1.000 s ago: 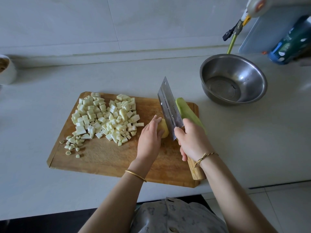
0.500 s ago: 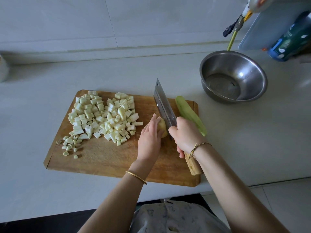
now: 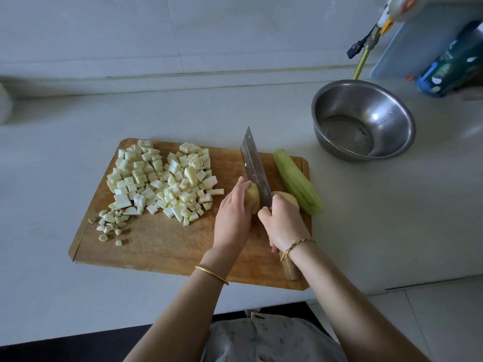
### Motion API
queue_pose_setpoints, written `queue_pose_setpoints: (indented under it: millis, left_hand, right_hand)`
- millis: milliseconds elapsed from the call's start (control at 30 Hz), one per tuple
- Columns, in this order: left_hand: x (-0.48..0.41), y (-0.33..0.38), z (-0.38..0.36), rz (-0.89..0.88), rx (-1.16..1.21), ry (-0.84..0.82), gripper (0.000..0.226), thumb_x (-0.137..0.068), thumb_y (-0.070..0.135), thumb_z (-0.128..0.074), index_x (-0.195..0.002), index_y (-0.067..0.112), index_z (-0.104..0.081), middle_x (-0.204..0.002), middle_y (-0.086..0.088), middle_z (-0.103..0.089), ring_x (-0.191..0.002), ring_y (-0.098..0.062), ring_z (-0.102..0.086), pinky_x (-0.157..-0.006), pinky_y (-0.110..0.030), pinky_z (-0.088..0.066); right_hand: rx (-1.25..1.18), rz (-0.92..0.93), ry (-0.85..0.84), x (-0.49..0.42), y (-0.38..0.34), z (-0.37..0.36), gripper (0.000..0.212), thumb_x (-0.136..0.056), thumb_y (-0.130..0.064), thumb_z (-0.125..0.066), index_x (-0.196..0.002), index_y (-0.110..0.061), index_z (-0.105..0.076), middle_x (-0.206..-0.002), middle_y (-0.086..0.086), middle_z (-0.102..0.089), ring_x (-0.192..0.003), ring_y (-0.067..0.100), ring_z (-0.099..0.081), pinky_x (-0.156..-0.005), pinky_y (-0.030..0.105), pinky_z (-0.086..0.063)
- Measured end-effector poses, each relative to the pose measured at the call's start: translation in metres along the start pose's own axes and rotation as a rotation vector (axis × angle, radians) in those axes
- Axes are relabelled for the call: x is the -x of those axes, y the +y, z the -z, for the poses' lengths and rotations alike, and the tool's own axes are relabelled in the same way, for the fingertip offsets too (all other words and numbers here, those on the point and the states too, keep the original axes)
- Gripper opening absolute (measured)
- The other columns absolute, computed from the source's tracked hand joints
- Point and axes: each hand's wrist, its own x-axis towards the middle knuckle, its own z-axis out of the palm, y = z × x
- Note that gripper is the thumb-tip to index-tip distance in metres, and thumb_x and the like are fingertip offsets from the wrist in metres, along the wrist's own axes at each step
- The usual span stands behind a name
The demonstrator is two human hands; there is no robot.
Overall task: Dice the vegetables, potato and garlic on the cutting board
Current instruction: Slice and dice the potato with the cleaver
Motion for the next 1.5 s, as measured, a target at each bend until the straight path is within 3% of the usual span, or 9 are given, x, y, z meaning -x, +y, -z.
queue_pose_setpoints:
  millis: [200,367,500,567,900,1167,1367,1500]
  left_hand:
    - [-0.002,-0.003,0.007,-0.01,0.063,0.039,0.036,-0.096,0.01,-0.051,-0.132,0.015,-0.052,-0.147,-0.004,-0.042,-0.134,-0.018,-0.038,-0.105,-0.027,-0.032]
    - [-0.003,-0.007,0.007,-0.039,0.068,0.112,0.035,-0.09,0.006,-0.058,-0.124,0.013,-0.059,-0.128,-0.005,-0.052,-0.118,-0.021,-0.049,-0.098,-0.037,-0.046]
    - [-0.002,-0.007,0.005,-0.015,0.057,0.132,0.037,-0.09,0.008,-0.061,-0.125,0.015,-0.058,-0.121,-0.005,-0.05,-0.11,-0.015,-0.046,-0.091,-0.025,-0.043]
    - [-0.002,-0.007,0.005,-0.023,0.049,0.139,0.036,-0.09,0.008,-0.061,-0.125,0.015,-0.058,-0.119,-0.005,-0.05,-0.109,-0.016,-0.047,-0.09,-0.025,-0.041]
    - [-0.003,-0.008,0.0,-0.04,0.077,0.155,0.036,-0.087,0.004,-0.062,-0.123,0.012,-0.059,-0.118,-0.005,-0.052,-0.11,-0.022,-0.05,-0.095,-0.035,-0.044]
    - [-0.002,-0.008,-0.002,-0.042,0.105,0.167,0.036,-0.087,0.002,-0.061,-0.122,0.01,-0.059,-0.118,-0.006,-0.054,-0.112,-0.018,-0.049,-0.097,-0.031,-0.042]
    - [-0.002,-0.008,-0.001,-0.054,0.125,0.182,0.035,-0.087,0.001,-0.062,-0.121,0.009,-0.059,-0.117,-0.005,-0.055,-0.111,-0.017,-0.05,-0.096,-0.026,-0.04]
    - [-0.001,-0.009,-0.002,-0.041,0.141,0.174,0.036,-0.087,0.001,-0.061,-0.122,0.01,-0.058,-0.119,-0.004,-0.054,-0.113,-0.017,-0.049,-0.098,-0.03,-0.042]
  right_hand:
    - [-0.041,0.044,0.08,0.004,0.001,0.013,0.026,-0.094,-0.016,-0.041,-0.07,-0.012,-0.033,-0.055,0.009,-0.045,-0.026,0.018,-0.044,-0.029,0.017,-0.028]
    - [-0.06,0.078,0.101,0.012,0.0,0.023,0.028,-0.094,-0.015,-0.041,-0.068,-0.012,-0.03,-0.053,0.006,-0.043,-0.026,0.019,-0.044,-0.031,0.018,-0.029]
    - [-0.067,0.094,0.081,0.016,-0.002,0.024,0.027,-0.094,-0.014,-0.04,-0.069,-0.012,-0.029,-0.054,0.008,-0.045,-0.026,0.019,-0.044,-0.032,0.018,-0.028]
    - [-0.063,0.092,0.07,0.016,-0.002,0.025,0.026,-0.094,-0.015,-0.039,-0.07,-0.012,-0.029,-0.055,0.008,-0.045,-0.026,0.019,-0.045,-0.032,0.019,-0.029]
    - [-0.01,0.08,0.0,0.009,-0.009,0.029,0.026,-0.096,-0.017,-0.037,-0.071,-0.014,-0.032,-0.056,0.008,-0.047,-0.027,0.017,-0.046,-0.033,0.018,-0.03]
    - [-0.015,0.043,-0.071,0.0,-0.013,0.031,0.021,-0.093,-0.013,-0.036,-0.073,-0.012,-0.033,-0.053,0.009,-0.044,-0.027,0.021,-0.045,-0.032,0.017,-0.03]
    - [0.006,0.042,-0.078,0.0,-0.013,0.022,0.022,-0.095,-0.013,-0.036,-0.074,-0.012,-0.034,-0.059,0.01,-0.045,-0.022,0.011,-0.041,-0.03,0.016,-0.03]
    - [0.029,0.022,-0.085,-0.001,-0.013,0.015,0.024,-0.097,-0.015,-0.036,-0.073,-0.014,-0.034,-0.058,0.01,-0.046,-0.022,0.011,-0.041,-0.029,0.015,-0.029]
